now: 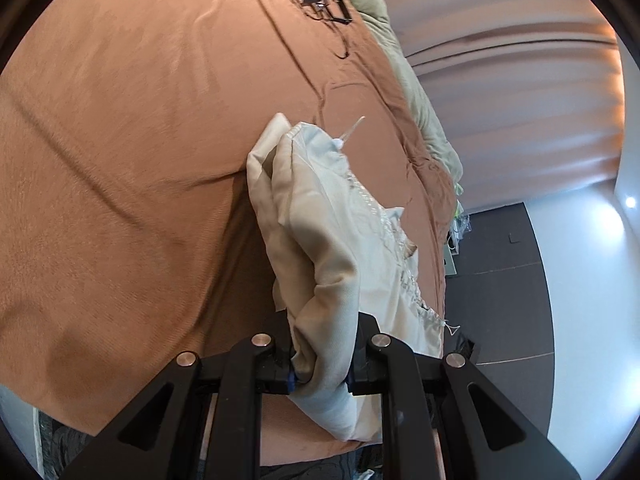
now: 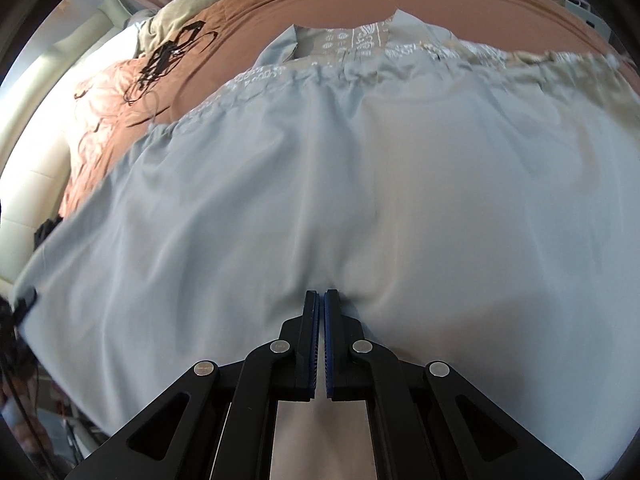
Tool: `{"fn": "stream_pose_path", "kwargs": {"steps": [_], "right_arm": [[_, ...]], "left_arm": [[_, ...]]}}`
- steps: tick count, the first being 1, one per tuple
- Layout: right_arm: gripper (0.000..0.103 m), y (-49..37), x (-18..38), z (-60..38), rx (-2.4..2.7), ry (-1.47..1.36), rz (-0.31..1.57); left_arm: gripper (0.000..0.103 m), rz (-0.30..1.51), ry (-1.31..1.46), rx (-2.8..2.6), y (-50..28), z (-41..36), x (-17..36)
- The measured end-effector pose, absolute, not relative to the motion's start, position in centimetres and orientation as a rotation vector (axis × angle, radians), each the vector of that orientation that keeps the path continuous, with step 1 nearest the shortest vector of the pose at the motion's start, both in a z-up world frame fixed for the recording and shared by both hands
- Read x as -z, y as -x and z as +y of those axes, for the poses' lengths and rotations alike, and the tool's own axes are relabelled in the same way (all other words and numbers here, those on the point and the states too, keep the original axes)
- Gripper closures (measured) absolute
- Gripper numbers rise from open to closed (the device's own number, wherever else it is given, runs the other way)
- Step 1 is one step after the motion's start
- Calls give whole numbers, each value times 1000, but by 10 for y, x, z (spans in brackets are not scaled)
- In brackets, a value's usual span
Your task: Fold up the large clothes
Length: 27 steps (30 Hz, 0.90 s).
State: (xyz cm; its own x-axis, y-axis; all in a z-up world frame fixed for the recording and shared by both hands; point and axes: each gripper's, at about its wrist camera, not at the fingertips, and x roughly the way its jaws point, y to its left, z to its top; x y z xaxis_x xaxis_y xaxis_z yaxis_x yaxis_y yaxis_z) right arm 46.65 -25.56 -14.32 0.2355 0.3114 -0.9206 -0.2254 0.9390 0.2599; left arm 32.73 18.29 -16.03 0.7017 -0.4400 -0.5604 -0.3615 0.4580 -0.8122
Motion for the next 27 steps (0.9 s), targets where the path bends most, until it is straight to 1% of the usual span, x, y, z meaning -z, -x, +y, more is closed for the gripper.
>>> {"fn": "stream_pose_path", "kwargs": {"steps": [7,15,21,22,23,24,25,26,27], "right_arm": [[103,-512,145,-238,-335,-53,1261],[103,-568,148,-235,-302,-96,1245],[103,-595,146,-225,-281,-67,1228],[100,-595,144,-225,-285,-65,1232],[96,-593,140,-226,-288,-67,1234],[86,-587,134,-228,-303,-76,1229],[79,-581,129,-230,-315,-82,1223],[65,-574,125,-233,-324,-87,1216],[59,-565,120,-236,-336,-93,1207]], "left_arm": [[85,874,1176,32,-328,193,187],[85,909,1227,8,-320,198,215],[85,880,1264,30,-320,199,220],[85,866,1269,46,-319,198,219],[85,850,1271,64,-319,198,215],[85,834,1272,84,-320,196,211],[85,824,1273,98,-321,195,207],[85,808,1273,120,-323,193,201],[85,799,1271,132,-324,191,197]]}}
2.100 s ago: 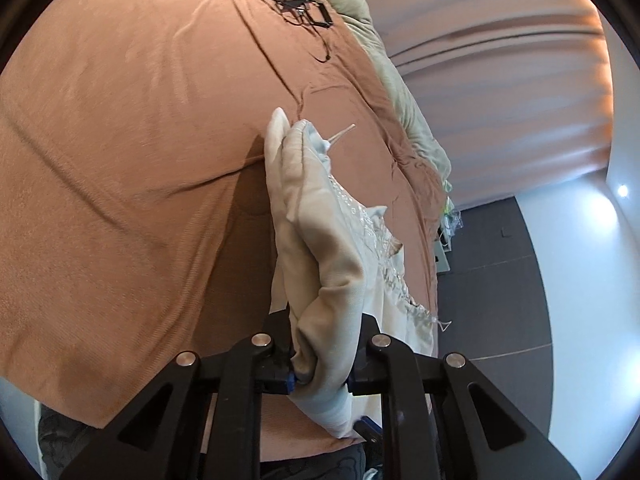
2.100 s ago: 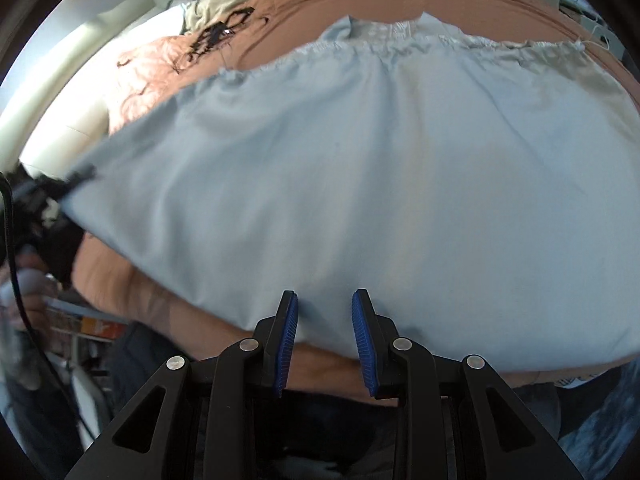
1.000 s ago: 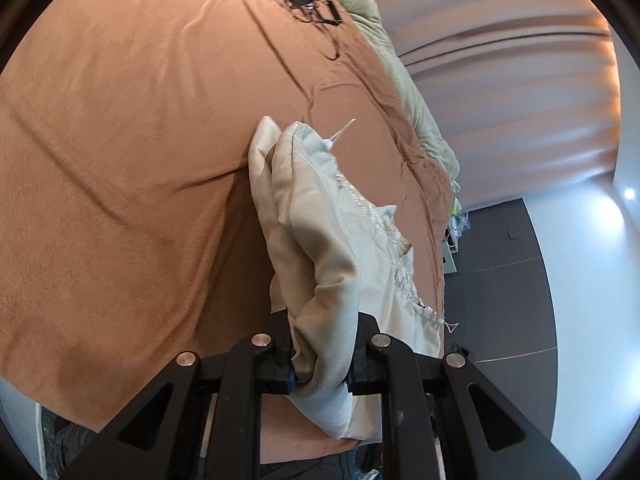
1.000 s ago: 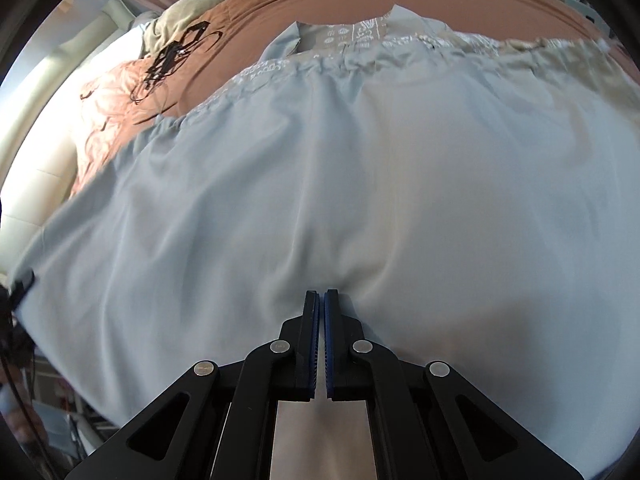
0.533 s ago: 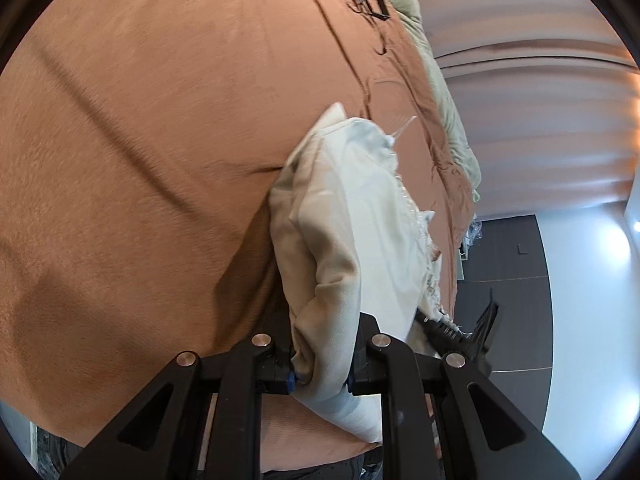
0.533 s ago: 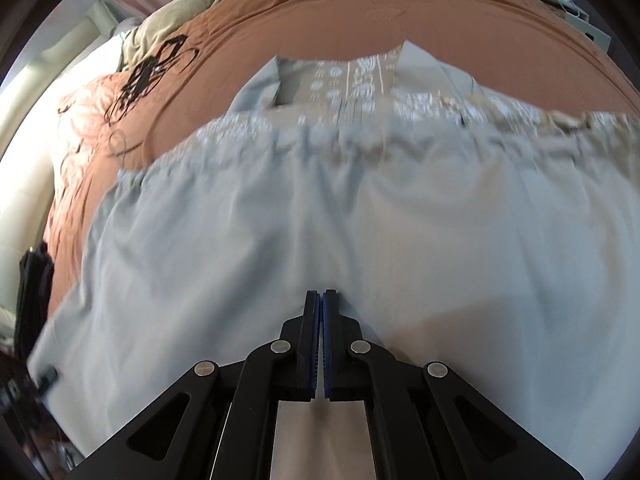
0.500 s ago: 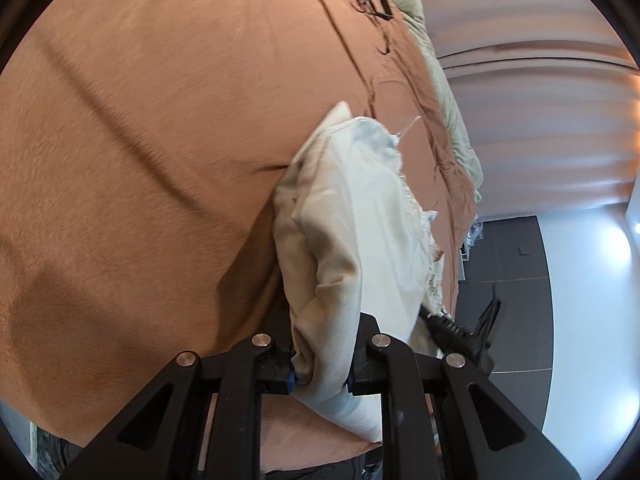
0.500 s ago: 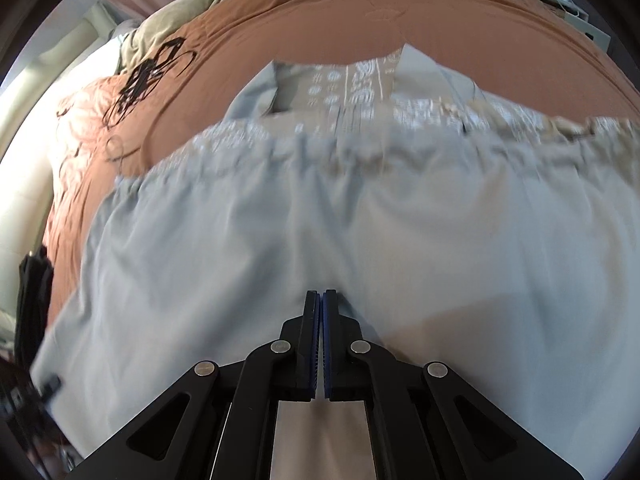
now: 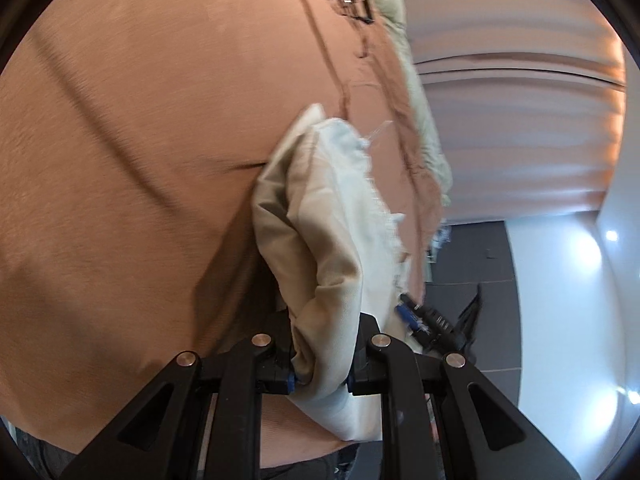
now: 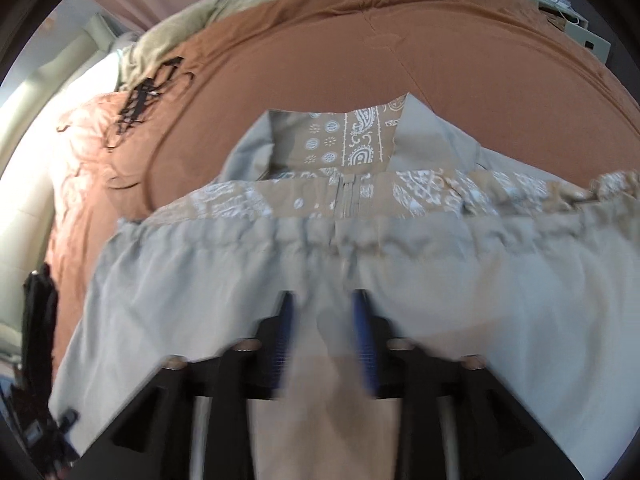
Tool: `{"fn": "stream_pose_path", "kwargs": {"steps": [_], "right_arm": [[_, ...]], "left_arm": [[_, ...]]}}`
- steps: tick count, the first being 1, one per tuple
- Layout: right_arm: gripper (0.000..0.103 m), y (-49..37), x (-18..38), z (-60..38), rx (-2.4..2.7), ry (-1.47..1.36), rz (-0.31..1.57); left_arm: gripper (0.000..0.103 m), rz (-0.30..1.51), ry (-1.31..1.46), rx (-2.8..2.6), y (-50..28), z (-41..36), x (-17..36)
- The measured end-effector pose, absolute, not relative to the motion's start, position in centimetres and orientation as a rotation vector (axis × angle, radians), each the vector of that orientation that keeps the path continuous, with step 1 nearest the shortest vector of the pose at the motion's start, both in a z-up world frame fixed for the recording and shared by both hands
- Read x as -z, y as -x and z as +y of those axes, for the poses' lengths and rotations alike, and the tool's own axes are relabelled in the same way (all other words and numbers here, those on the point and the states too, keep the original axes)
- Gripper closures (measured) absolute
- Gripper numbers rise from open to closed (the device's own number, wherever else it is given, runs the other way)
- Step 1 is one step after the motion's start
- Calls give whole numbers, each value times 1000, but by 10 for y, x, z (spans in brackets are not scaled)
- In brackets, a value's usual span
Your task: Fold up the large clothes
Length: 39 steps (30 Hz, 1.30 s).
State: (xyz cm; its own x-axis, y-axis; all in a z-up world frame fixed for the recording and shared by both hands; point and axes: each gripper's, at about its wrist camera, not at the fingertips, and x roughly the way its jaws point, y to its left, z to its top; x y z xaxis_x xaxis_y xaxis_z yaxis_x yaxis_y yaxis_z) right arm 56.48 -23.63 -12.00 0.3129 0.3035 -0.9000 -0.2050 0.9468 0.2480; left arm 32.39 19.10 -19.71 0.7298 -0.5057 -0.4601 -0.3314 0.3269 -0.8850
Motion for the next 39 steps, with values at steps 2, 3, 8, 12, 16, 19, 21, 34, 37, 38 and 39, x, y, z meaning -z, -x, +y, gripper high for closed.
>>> {"fn": "stream_pose_path", "kwargs": {"steps": [2,3,8,12,16,19,21,34,37,38,39], "right_arm": [[59,-546,113,-247,-361,-107,1202],[59,-533,109,-252,-375,-116,1206],[59,-473,99,-266,-428,-85,1199],[65,-428,101,-275,-456,-94,1227],[65,-392,109,-281,-480,-124,1259],[70,-373,113,-285,-491,-153,1267],[76,-363,116,-287,-484,-166,1264],[90,-339,150,-307,-481,-347,1268],[95,-338,156,-316,-497,-417,1272],[95,-338,157,-317,-502,-426,1271],[95,-336,157,-317,-509,-429,1266]], "left_arm": [[85,774,1258,157,-327,186,185],[85,763,1252,169,-330,184,179],[85,713,1216,239,-342,169,151],[85,676,1184,290,-351,160,130],[85,666,1138,329,-363,152,105],[85,656,1096,366,-371,143,85],[85,652,1075,388,-378,137,74],[85,749,819,555,-451,26,8],[85,775,778,593,-467,0,2],[85,783,770,601,-472,-5,1],[85,792,761,609,-477,-12,0]]}}
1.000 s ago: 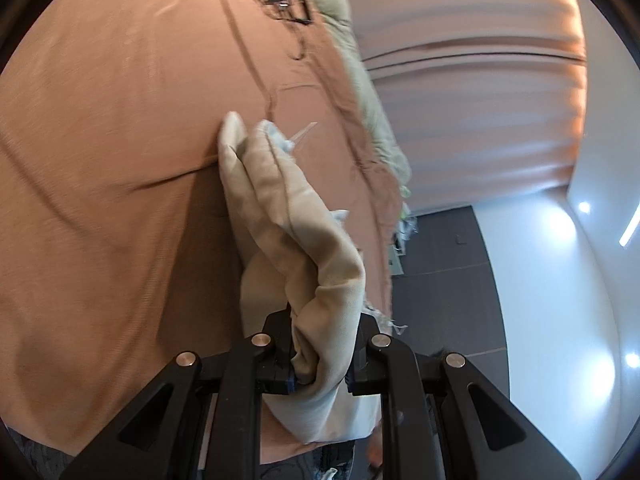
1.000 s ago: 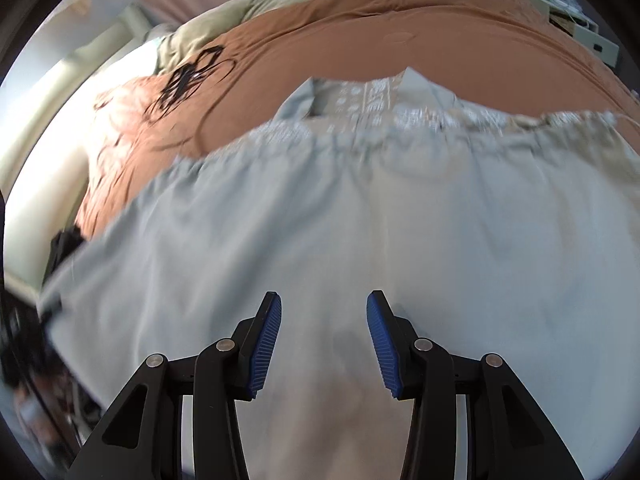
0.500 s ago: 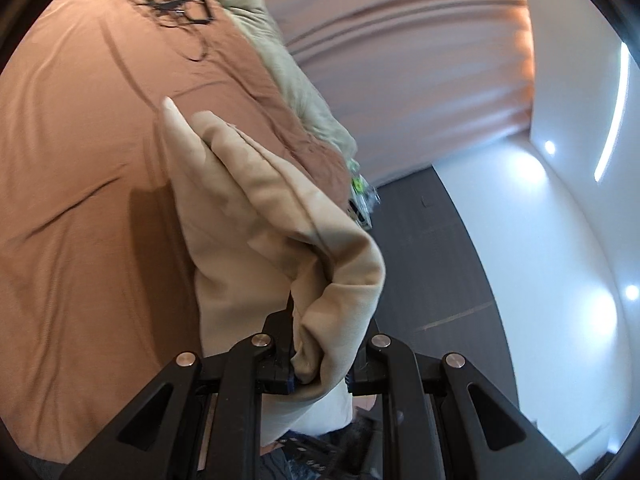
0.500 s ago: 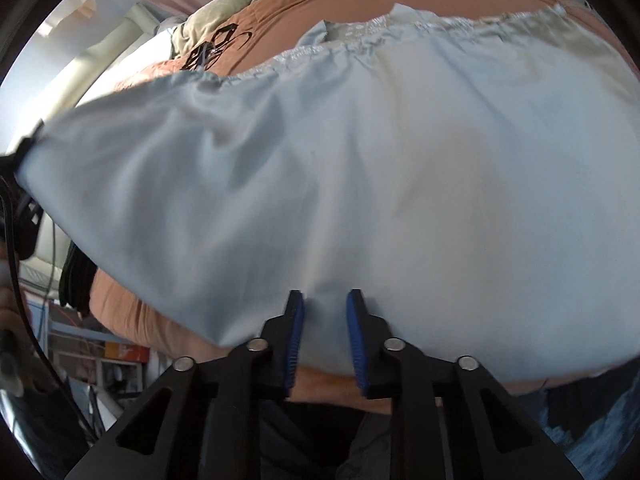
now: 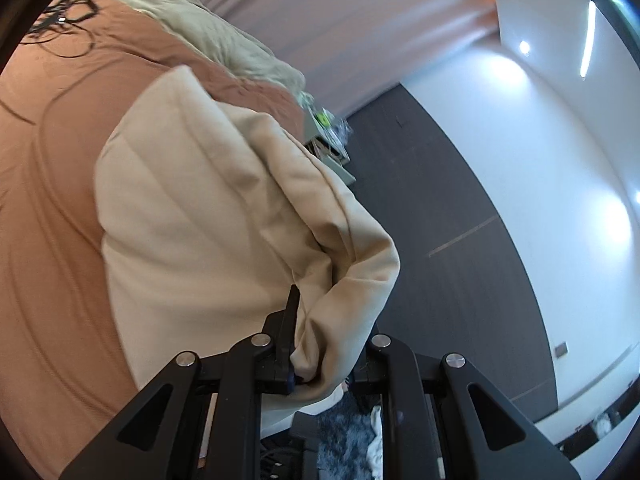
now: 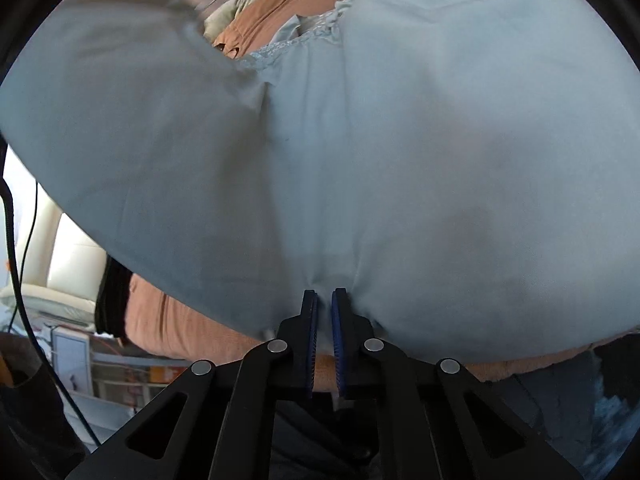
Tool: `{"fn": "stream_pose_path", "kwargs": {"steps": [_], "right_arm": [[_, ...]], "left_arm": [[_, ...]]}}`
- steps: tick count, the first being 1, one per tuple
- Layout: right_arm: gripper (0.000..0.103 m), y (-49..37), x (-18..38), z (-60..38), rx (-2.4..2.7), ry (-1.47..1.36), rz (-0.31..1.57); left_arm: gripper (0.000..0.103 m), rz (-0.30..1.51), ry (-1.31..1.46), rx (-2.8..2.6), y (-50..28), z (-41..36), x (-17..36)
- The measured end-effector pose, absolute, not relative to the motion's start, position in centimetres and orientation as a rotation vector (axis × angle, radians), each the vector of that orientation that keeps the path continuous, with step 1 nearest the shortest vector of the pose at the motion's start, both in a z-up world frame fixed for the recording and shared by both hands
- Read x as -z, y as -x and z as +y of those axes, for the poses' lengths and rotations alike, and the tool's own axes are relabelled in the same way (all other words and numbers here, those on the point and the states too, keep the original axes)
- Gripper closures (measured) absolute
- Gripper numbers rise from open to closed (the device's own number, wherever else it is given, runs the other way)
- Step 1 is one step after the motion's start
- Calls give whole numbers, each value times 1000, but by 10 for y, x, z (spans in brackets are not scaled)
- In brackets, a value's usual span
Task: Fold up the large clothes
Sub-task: 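Lift the hem with the right gripper and fold it toward the collar while the left gripper holds the edge, then open both grippers to release the folded jacket bundle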
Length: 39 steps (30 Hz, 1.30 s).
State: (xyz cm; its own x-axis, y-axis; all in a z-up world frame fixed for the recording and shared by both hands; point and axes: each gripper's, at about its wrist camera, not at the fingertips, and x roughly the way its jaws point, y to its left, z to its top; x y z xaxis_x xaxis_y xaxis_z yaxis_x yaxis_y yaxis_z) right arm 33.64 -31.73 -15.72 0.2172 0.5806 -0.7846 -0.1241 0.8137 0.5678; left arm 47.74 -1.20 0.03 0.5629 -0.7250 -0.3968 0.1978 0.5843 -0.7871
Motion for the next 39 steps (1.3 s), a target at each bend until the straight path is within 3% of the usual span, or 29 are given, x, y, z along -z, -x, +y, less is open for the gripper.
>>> {"fn": "stream_pose_path", "kwargs": {"steps": [9,29,32,34,35,36,37,38,39], "right_arm": [[95,-324,143,-334,-576,-423,1236],[94,-271,121,-575,-154,-651,1076],[90,-267,122,-587,-136,-682,1075],[70,-269,124,-593,-130,-703,1074],[55,-270,123,-593,-128,-709,1067],[47,-273,121,-596,-129,-716,1055],[46,-276,119,-598,-132,-723,1042],[46,-278,117,-598,-139,-730,1031],[46,-281,114,-602,-150,-741,1018]], "left_arm": [[85,934,667,682,-527,-99,16],[85,1207,468,822,-566,-293,88],[76,1283,458,813,-573,-310,108],[70,1334,483,812,-576,-308,121],[60,1365,504,816,-578,-305,127],[47,1386,539,829,-580,-301,130],[38,1384,563,837,-584,-299,129],[22,1359,582,832,-586,-291,124],[12,1339,586,823,-589,-287,118]]}}
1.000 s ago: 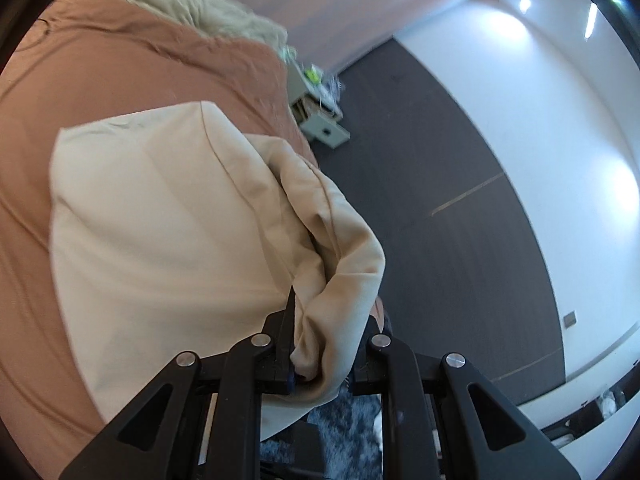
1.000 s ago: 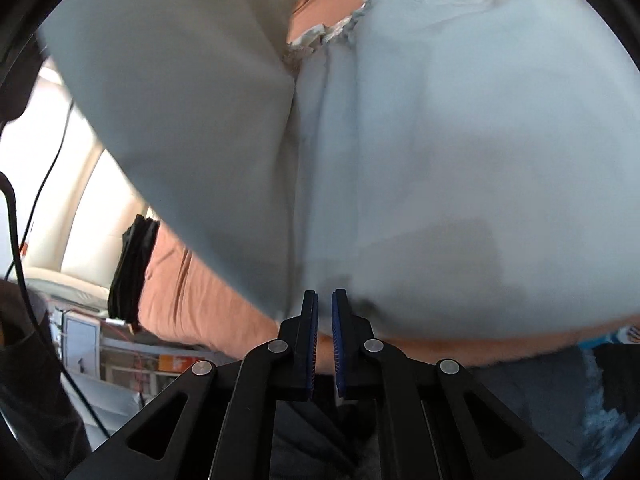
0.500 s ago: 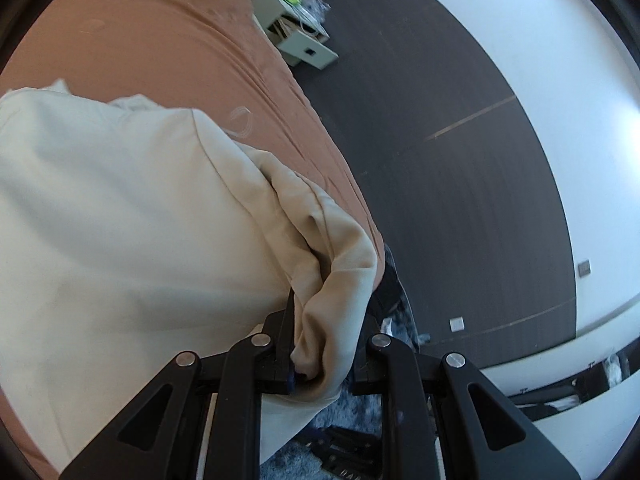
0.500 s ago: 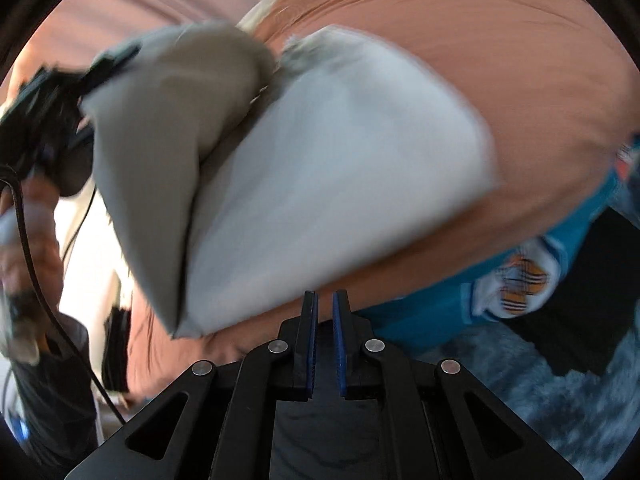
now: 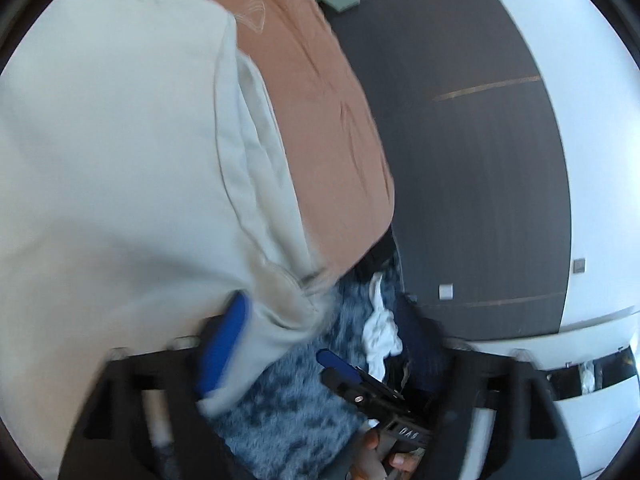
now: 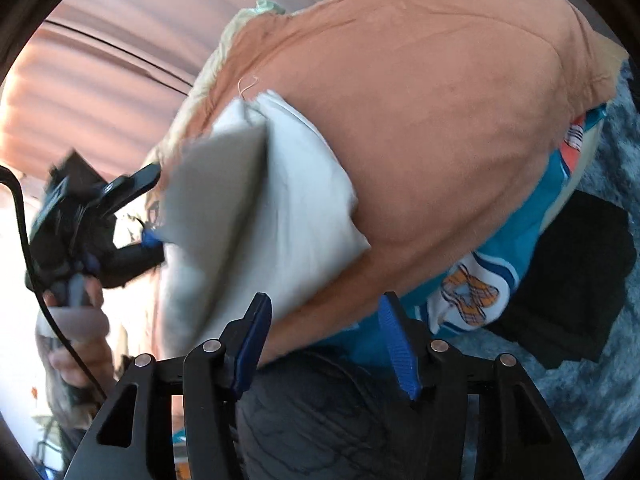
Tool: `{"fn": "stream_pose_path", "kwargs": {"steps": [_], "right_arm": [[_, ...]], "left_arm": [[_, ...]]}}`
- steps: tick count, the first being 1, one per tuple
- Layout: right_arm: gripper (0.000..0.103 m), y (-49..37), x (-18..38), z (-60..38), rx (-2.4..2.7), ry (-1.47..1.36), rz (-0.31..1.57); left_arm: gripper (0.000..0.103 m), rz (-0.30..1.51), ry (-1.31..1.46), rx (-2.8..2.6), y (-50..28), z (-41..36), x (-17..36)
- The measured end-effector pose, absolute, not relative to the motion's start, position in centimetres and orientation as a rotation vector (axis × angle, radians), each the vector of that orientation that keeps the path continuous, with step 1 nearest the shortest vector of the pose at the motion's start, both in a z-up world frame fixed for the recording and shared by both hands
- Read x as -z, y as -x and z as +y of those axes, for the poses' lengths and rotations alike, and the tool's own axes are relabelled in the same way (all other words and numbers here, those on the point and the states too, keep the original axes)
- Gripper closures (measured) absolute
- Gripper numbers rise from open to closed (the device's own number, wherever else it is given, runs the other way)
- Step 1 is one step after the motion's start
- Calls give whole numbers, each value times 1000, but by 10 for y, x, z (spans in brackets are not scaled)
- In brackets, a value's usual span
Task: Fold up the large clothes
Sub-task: 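Open both grippers to release the folded jacket bundle, then position both open grippers on the sides of the folded jacket bundle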
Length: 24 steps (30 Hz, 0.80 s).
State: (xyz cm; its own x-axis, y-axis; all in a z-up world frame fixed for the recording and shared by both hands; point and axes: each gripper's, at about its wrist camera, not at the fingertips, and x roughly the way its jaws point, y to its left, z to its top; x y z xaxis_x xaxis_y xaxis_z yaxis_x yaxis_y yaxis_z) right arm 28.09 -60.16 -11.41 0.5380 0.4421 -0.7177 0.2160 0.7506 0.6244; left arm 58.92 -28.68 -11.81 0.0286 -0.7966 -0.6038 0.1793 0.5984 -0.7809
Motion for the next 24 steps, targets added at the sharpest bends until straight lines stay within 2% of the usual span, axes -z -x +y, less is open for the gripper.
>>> {"fn": "stream_pose_path", "kwargs": {"steps": [3,6,7,15,19,20,22,23,24], "right_arm": [[46,-292,103,-605,-173,-757,977],[34,-305,98,-602,-203,-753,965],[33,-310,97,-599,-214,-749,963],[33,-364,116,-579,-242,-763,1027],[34,-383,130,-576,-243,-786,1051],[34,-385,131,-573,-243,-778,1052],[40,-393,128,-567,-245,-730,1055],[52,-397,126,-565,-237,-702,1056],[71,-399,123,-564,-213,-668,1050]], "left_arm": [[9,1276,596,809,-591,-260,101],[9,1226,573,745,-596,-235,90],[9,1213,571,728,-586,-224,91],[9,1142,583,467,-565,-106,110],[9,1141,553,349,-552,-73,132],[13,1145,546,324,-548,-68,138],[22,1162,538,281,-543,-67,157],[29,1176,535,266,-541,-66,164],[36,1189,529,257,-540,-66,171]]}}
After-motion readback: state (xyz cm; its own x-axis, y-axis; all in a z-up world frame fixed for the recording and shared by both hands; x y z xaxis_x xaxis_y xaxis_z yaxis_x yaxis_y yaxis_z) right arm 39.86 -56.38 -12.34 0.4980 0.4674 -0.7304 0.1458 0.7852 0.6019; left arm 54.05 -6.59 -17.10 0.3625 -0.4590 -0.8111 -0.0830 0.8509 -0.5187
